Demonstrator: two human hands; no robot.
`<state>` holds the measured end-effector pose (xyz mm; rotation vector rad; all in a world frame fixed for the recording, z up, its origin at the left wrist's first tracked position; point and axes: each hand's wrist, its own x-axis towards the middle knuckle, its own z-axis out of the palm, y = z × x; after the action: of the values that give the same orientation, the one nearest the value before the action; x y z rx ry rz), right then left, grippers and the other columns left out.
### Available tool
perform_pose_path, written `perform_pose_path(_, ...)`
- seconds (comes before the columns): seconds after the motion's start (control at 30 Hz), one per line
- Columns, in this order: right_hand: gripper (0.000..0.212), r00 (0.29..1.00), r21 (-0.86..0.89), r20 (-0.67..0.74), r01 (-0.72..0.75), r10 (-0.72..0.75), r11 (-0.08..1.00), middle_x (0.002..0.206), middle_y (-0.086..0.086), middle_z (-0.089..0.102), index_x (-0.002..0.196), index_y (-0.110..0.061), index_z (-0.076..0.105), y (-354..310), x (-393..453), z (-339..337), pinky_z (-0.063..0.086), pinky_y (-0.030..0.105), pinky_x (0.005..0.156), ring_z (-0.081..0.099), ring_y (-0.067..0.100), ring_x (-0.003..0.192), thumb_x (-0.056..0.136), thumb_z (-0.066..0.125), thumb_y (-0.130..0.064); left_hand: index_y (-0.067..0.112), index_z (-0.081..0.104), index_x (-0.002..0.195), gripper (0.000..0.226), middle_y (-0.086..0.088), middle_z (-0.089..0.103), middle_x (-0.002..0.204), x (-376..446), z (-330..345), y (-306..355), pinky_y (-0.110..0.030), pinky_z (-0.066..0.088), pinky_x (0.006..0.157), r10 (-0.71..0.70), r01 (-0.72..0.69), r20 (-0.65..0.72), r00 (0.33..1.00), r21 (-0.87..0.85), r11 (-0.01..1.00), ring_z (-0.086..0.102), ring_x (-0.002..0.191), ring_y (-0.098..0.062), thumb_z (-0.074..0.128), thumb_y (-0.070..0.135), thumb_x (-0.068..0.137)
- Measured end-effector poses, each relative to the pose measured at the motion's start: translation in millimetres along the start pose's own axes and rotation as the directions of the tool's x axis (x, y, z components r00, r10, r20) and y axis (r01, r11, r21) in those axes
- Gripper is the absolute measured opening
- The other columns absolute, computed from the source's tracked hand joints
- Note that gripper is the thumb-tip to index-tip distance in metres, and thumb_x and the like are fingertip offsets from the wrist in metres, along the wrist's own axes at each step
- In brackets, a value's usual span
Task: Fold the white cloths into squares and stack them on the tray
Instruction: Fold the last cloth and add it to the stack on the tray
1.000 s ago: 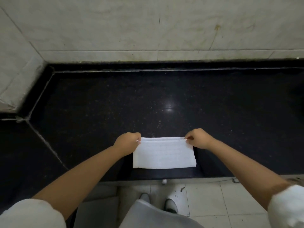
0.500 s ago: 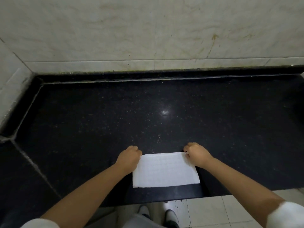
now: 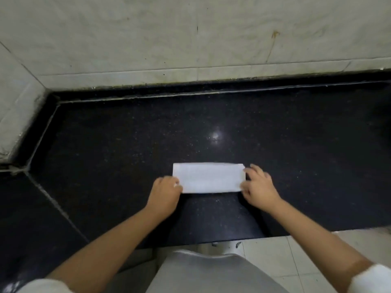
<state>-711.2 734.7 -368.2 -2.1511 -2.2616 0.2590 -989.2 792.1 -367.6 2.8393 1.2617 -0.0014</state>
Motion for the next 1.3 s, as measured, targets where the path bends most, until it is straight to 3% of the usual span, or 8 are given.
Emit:
perform_pose_path(0.1, 0.033, 0.953, 0.024, 0.274, -0.141, 0.129, 0.990, 0.151, 0.004, 0.026, 0.117, -0.022, 0.061, -0.5, -19.5, 12.0, 0.011, 0.051, 0.114, 0.009, 0.030, 0.144, 0.090, 0.052, -0.037, 0.024, 0.062, 0.054, 0.026, 0.007, 0.062, 0.067, -24.5, 24.1, 19.2, -0.026, 0.051, 0.057, -0.096, 0.104, 0.146, 0.985, -0.051, 0.993, 0.062, 0.060, -0.013, 0.084, 0.020, 0.041)
perform_pose_path(0.23, 0.034, 0.942, 0.227, -0.035, -0.318, 0.334, 0.920, 0.125, 0.018, 0.056, 0.103, -0.006, 0.069, -5.4, -23.3, 10.8, 0.037, 0.048, 0.099, 0.046, 0.038, 0.123, 0.087, 0.057, -0.033, 0.016, 0.070, 0.076, 0.032, -0.003, 0.070, 0.090, -18.1, 21.4, 16.6, -0.032, 0.053, 0.077, -0.143, 0.147, 0.039, 0.989, -0.126, 0.981, 0.067, 0.083, -0.020, 0.044, 0.034, 0.072)
perform_pose_path(0.4, 0.037, 0.768, 0.084, 0.197, -0.632, 0.609, 0.770, 0.122, 0.012, 0.054, 0.112, -0.007, 0.057, -31.9, -9.4, 8.2, 0.038, 0.036, 0.092, 0.046, 0.029, 0.115, 0.090, 0.049, -0.036, 0.007, 0.031, 0.143, 0.053, -0.012, 0.019, 0.155, 31.1, 16.5, 32.3, -0.038, 0.014, 0.118, -0.211, 0.247, 0.197, 0.957, -0.175, 0.953, 0.014, 0.145, -0.025, 0.033, 0.034, 0.098)
perform_pose_path(0.67, 0.021, 0.678, 0.168, 0.259, -0.733, 0.688, 0.659, 0.114, 0.011, 0.058, 0.098, -0.007, 0.061, -43.9, 3.9, 9.8, 0.038, 0.035, 0.091, 0.051, 0.028, 0.109, 0.088, 0.046, -0.019, 0.013, 0.000, 0.149, 0.065, -0.007, -0.008, 0.158, 37.7, 44.3, 44.7, -0.036, -0.008, 0.118, -0.279, 0.319, 0.250, 0.927, -0.139, 0.937, -0.009, 0.146, -0.020, 0.021, 0.047, 0.098)
perform_pose_path(0.83, 0.030, 0.776, 0.568, 0.099, -0.558, 0.623, 0.605, 0.072, 0.003, 0.049, 0.057, -0.015, 0.037, -58.7, 10.8, -4.0, 0.033, 0.025, 0.053, 0.050, 0.021, 0.069, 0.080, 0.055, -0.011, 0.013, 0.005, 0.149, 0.062, -0.006, -0.005, 0.158, 37.5, 38.7, 41.6, -0.034, -0.007, 0.118, -0.241, 0.297, 0.227, 0.944, -0.260, 0.919, -0.009, 0.146, -0.020, 0.026, 0.043, 0.099)
perform_pose_path(0.97, 0.028, 0.867, 0.691, -0.175, -0.230, 0.467, 0.685, 0.062, -0.009, 0.040, 0.059, -0.014, 0.040, -105.7, 19.4, -16.4, 0.031, 0.011, 0.053, 0.037, 0.006, 0.055, 0.078, 0.060, -0.008, 0.009, 0.026, 0.145, 0.052, -0.008, 0.012, 0.157, 20.8, 24.5, 22.1, -0.035, 0.001, 0.118, -0.358, 0.342, 0.047, 0.933, -0.434, 0.834, 0.000, 0.147, -0.023, 0.040, 0.022, 0.097)
perform_pose_path(1.17, 0.021, 0.963, 0.332, -0.263, 0.148, -0.060, 0.932, 0.069, 0.001, 0.065, 0.077, -0.011, 0.065, -167.0, 21.1, 42.5, 0.048, 0.025, 0.057, 0.063, 0.020, 0.061, 0.057, 0.072, -0.012, 0.003, 0.039, 0.138, 0.046, -0.014, 0.023, 0.153, -42.3, 38.3, -30.7, -0.041, 0.009, 0.118, -0.557, 0.525, 0.057, 0.829, -0.423, 0.738, 0.010, 0.145, -0.029, 0.048, 0.013, 0.093)
perform_pose_path(1.3, 0.028, 0.968, 0.284, -0.222, 0.180, -0.118, 0.942, 0.087, 0.002, 0.066, 0.093, -0.011, 0.067, -166.4, 5.9, 69.7, 0.041, 0.022, 0.076, 0.052, 0.013, 0.084, 0.070, 0.058, -0.023, -0.001, 0.052, 0.127, 0.043, -0.021, 0.038, 0.145, -66.8, 43.6, -33.2, -0.049, 0.022, 0.112, -0.559, 0.526, 0.060, 0.827, -0.433, 0.732, 0.024, 0.139, -0.035, 0.042, 0.021, 0.091)
